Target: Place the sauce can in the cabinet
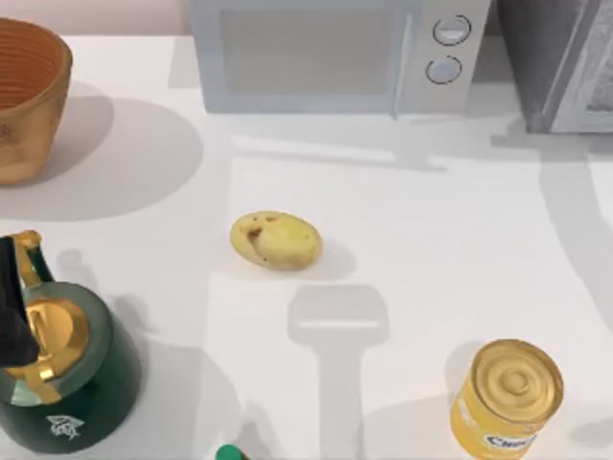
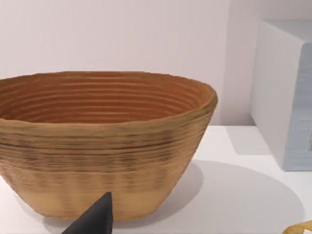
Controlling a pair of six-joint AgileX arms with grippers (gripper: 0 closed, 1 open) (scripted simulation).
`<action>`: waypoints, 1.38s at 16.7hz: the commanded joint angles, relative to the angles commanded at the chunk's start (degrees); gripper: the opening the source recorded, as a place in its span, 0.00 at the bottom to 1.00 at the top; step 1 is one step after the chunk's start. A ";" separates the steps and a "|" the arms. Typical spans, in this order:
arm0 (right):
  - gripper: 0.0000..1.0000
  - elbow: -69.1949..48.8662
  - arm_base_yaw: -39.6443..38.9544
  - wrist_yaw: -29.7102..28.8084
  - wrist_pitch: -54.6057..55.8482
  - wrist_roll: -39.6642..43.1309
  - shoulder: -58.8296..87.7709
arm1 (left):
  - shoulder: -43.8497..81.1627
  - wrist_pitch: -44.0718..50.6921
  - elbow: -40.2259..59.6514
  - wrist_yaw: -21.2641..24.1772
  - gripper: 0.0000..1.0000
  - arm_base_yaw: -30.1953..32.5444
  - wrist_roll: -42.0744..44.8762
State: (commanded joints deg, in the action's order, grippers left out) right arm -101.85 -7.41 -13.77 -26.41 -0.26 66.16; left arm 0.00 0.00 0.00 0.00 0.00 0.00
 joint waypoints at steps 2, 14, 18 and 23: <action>0.00 -1.97 -0.99 0.50 -1.14 -0.04 3.32 | 0.00 0.00 0.00 0.00 1.00 0.00 0.00; 0.00 -4.38 -3.42 2.13 -3.13 -0.93 11.28 | 0.00 0.00 0.00 0.00 1.00 0.00 0.00; 0.00 -7.61 -2.94 2.50 -2.77 -0.96 14.63 | 0.00 0.00 0.00 0.00 1.00 0.00 0.00; 0.00 -13.54 -1.80 3.56 -1.79 -0.90 21.78 | 0.00 0.00 0.00 0.00 1.00 0.00 0.00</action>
State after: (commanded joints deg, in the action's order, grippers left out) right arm -115.38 -9.21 -10.21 -28.19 -1.16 87.95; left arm 0.00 0.00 0.00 0.00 0.00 0.00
